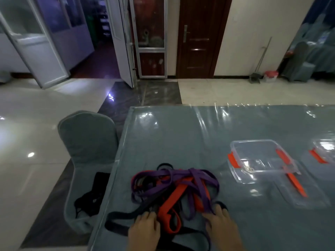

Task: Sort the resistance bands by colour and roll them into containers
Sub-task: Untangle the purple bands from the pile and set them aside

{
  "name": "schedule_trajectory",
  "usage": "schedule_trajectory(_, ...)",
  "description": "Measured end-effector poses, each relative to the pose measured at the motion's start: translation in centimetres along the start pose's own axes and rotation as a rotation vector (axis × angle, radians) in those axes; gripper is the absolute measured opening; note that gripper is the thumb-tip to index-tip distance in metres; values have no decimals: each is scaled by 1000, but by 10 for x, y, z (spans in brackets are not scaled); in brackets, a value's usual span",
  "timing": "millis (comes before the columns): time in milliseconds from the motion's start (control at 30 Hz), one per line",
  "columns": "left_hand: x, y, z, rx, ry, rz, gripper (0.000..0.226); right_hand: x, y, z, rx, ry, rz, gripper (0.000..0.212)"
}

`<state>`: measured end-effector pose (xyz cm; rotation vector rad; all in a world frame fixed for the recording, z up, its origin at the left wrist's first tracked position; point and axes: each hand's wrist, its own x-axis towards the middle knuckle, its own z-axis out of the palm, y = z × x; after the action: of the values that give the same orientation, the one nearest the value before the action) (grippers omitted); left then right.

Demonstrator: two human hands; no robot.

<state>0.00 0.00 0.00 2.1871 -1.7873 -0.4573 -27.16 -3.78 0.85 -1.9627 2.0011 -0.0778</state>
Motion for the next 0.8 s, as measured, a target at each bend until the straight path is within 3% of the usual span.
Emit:
schedule_trajectory(67,14,13,-15,92,26,50,14,5,-13,-4,-126,-41,-64,56)
schedule_trajectory(167,25,18,-14,129,2,63,14,13,-26,-12,-111,-79,-97,53)
schedule_trajectory(367,81,43,-12,203,58,138,22,55,-40,-15,-190,-25,-195,55)
schedule_trajectory(467,113,54,-6,188,27,174,41,75,-40,-17,-187,-38,-208,53)
schedule_trajectory(600,150,63,8,218,-206,120,81,106,-37,-18,-164,-12,-214,49)
schedule_trajectory(667,161,63,16,286,-267,82,88,120,-35,-18,-147,-22,-204,51)
schedule_trajectory(800,170,54,22,326,-162,129,86,143,-29,-14,-57,-58,-193,59)
